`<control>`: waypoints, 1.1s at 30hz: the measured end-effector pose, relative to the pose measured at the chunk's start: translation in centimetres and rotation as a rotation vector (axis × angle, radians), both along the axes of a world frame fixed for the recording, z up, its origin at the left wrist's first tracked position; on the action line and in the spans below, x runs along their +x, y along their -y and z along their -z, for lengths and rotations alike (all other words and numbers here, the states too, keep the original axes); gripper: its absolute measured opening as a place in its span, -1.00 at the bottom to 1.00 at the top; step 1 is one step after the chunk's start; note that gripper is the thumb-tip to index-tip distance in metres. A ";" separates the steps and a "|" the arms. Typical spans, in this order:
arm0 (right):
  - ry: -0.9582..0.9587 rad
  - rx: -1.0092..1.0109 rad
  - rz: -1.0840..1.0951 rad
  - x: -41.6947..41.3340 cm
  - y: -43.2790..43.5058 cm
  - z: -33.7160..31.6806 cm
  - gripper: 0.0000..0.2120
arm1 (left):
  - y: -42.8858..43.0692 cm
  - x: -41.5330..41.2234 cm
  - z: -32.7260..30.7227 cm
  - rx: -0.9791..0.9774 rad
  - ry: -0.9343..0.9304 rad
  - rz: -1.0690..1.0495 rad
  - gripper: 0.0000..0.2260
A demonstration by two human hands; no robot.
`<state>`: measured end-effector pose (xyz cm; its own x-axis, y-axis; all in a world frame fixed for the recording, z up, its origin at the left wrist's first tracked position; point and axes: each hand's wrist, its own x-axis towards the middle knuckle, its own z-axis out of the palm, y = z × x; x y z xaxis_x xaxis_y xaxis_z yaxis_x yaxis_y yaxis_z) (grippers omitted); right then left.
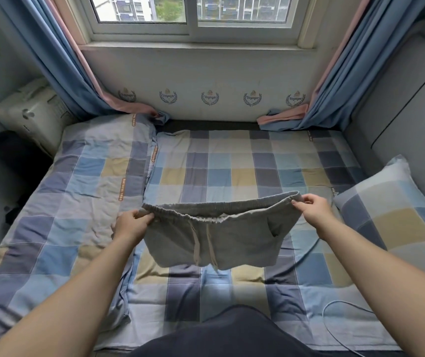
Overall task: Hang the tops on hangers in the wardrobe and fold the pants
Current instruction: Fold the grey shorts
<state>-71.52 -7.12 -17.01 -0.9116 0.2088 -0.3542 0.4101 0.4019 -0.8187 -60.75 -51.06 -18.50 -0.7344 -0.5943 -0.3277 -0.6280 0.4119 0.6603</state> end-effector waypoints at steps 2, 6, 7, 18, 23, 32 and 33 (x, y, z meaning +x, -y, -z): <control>-0.055 0.156 -0.075 -0.3 0.1 -0.2 -0.86 | -0.6 -0.2 -0.4 0.141 -0.093 -0.007 -0.83; -0.098 0.356 -0.198 0.2 1.6 -1.2 -0.71 | -1.7 -1.2 -0.8 0.202 -0.136 -0.129 -0.87; -0.096 0.370 -0.205 0.4 2.3 -1.6 -0.71 | -2.2 -1.5 -1.0 0.234 -0.126 -0.174 -0.89; 0.026 -0.303 -0.434 5.0 10.9 -6.5 -0.79 | -11.7 -1.2 -5.6 0.627 -0.171 0.115 -0.90; -0.060 -0.294 -0.605 6.1 11.6 -8.7 -0.90 | -14.0 0.4 -7.9 0.603 -0.203 0.455 -0.66; -0.248 -0.123 -0.624 7.0 9.5 -9.5 -0.79 | -14.3 1.1 -7.5 0.459 -0.374 0.552 -0.70; -0.286 0.036 -0.651 6.9 8.9 -9.1 -0.62 | -14.2 1.1 -7.5 0.468 -0.360 0.561 -0.71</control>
<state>-64.63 -16.01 -7.89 -0.9114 -0.4026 -0.0852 -0.1515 0.5208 -0.8401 -59.61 -36.82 -11.01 -0.9898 0.0331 -0.1386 -0.1272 0.2333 0.9640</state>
